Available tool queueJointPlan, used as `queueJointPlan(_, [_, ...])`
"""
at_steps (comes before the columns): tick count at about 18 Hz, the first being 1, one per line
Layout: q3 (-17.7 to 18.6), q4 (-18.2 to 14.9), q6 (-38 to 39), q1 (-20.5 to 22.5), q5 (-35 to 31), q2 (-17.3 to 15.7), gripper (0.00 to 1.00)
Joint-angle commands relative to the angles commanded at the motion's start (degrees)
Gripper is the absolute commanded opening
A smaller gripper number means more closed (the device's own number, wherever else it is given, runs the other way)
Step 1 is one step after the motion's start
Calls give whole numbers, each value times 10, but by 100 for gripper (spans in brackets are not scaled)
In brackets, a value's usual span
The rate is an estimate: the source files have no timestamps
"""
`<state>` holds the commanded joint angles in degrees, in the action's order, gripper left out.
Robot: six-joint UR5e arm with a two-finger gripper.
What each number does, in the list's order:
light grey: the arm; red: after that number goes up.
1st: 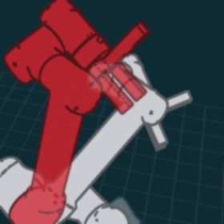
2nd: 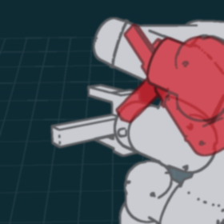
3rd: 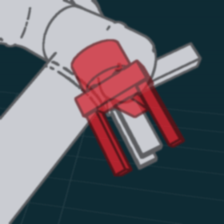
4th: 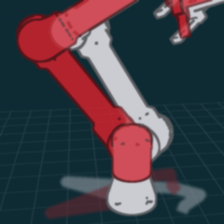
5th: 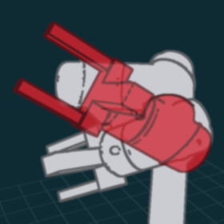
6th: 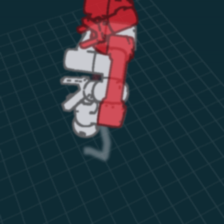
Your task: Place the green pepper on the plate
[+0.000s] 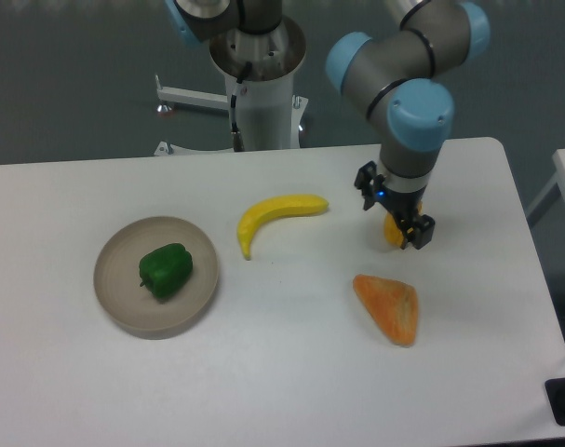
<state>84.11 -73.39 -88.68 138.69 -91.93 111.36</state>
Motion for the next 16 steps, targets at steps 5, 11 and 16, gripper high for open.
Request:
queueJointPlan(5, [-12,3,0,-1,4,3,100])
queueJointPlan(11, [-22,4,1,-2,3,7,100])
queueJointPlan(16, [-22,4,1,-2,2,7,100])
